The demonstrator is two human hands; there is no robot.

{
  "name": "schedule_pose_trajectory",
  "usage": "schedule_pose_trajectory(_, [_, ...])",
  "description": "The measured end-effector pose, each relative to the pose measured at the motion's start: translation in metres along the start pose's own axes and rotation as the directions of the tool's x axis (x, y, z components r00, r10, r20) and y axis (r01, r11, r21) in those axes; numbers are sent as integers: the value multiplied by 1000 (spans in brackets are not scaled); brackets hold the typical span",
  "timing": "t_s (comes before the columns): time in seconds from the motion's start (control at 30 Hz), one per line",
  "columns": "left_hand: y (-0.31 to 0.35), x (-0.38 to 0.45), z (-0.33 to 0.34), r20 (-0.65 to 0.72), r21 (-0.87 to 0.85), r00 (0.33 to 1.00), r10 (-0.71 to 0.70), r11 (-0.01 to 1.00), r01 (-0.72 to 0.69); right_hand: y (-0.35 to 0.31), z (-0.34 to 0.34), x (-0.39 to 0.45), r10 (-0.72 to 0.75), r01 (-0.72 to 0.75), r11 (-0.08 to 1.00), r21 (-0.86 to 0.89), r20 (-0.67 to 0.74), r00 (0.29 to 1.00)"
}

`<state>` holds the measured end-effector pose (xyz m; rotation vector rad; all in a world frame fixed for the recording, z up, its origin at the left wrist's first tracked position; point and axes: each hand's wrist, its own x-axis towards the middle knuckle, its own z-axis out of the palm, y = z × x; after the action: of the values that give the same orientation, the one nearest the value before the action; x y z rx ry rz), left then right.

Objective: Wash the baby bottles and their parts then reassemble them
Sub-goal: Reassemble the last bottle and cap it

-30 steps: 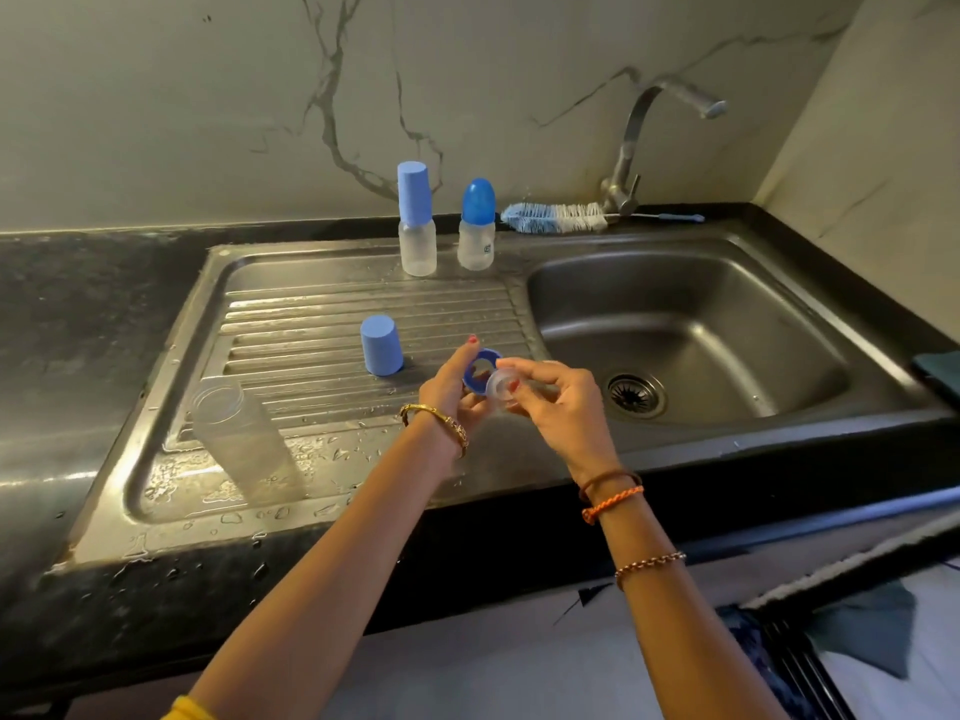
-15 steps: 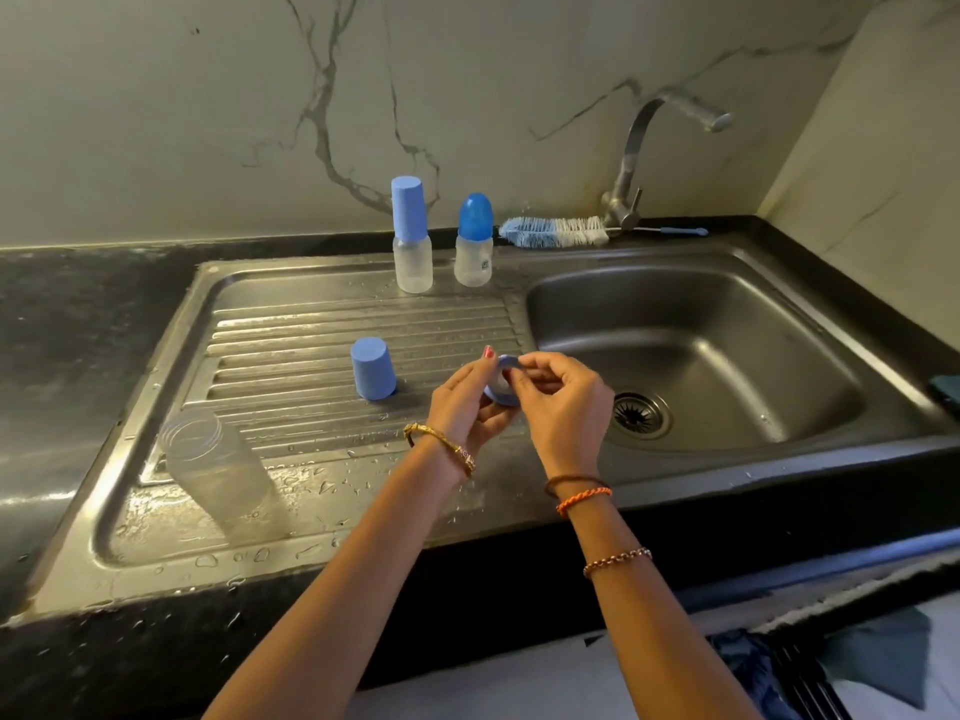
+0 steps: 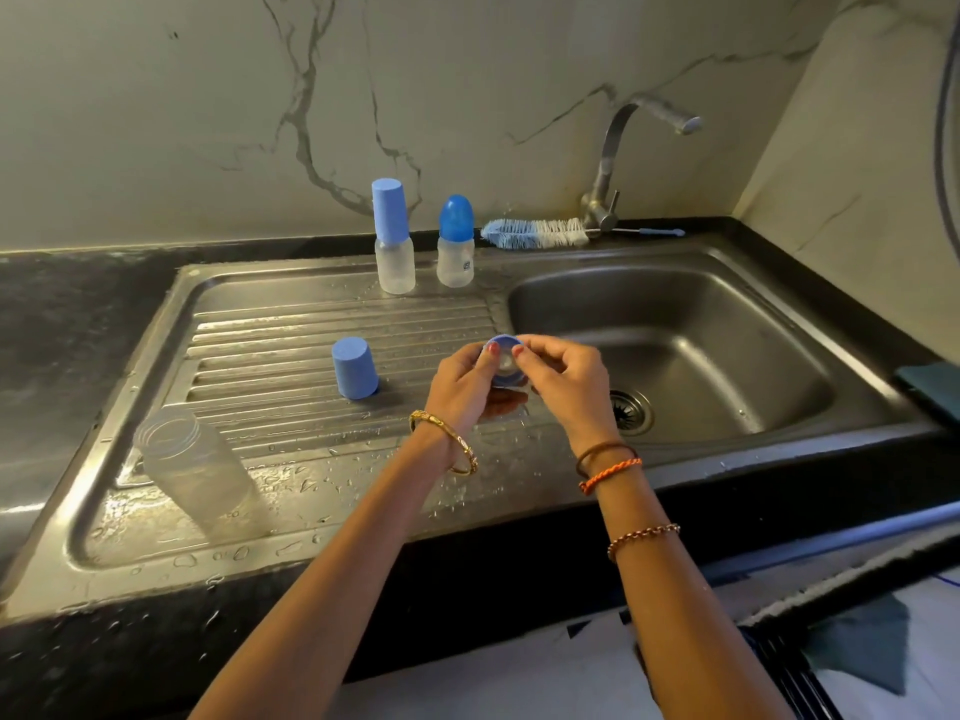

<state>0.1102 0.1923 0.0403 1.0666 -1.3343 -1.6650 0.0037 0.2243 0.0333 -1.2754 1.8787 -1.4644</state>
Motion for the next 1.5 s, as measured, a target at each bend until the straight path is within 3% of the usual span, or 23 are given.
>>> schedule_pose_trajectory(0.07, [-2, 0, 2, -4, 186, 998, 55, 981, -53, 0, -3, -3, -11, 11, 1000, -18, 4, 1000])
schedule_pose_trajectory(0.13, [-4, 0, 4, -10, 434, 988, 157, 890, -137, 0, -5, -5, -62, 60, 997, -48, -47, 997])
schedule_pose_trajectory(0.17, [-4, 0, 4, -24, 478, 981, 195, 864, -160, 0, -5, -6, -84, 80, 994, -68, -51, 995])
schedule_pose_trajectory(0.33, [-11, -1, 6, -108, 502, 941, 320, 835, -226, 1, -7, -11, -18, 19, 1000, -17, 78, 997])
schedule_pose_trajectory(0.53, [-10, -9, 7, -101, 549, 897, 431, 775, -311, 0, -7, -17, -68, 64, 996, -64, -58, 996])
schedule_pose_trajectory(0.67, [-9, -8, 8, -191, 589, 851, 490, 750, -300, -4, -4, -21, -87, 83, 995, -60, -85, 993])
schedule_pose_trajectory(0.73, [-7, -7, 8, -212, 590, 850, 483, 756, -283, -3, -5, -22, -14, 15, 999, 37, -33, 999])
schedule_pose_trajectory(0.8, [-7, -7, 7, -240, 542, 867, 436, 801, -253, -4, -13, -22, 131, -167, 946, 278, 143, 981])
schedule_pose_trajectory(0.87, [-4, -9, 7, -288, 314, 915, 281, 931, -187, -2, -21, -20, 192, -306, 851, 426, 291, 937])
schedule_pose_trajectory(0.93, [0, -14, 10, -279, 62, 953, 121, 992, -108, 3, -25, -19, 149, -278, 884, 376, 336, 930])
schedule_pose_trajectory(0.97, [3, -16, 11, -267, 16, 959, 92, 996, -91, 5, -25, -19, 103, -222, 918, 329, 343, 934])
schedule_pose_trajectory(1.23, [14, -25, 18, -105, -242, 991, -83, 969, 56, 16, -19, -21, -137, 120, 972, 201, 70, 988])
schedule_pose_trajectory(1.4, [14, -30, 18, -53, -311, 990, -131, 944, 108, 18, -19, -27, -157, 146, 966, 214, 36, 987])
schedule_pose_trajectory(1.5, [10, -31, 21, -98, -256, 987, -124, 962, 95, 16, -22, -28, -115, 103, 982, 156, 71, 991])
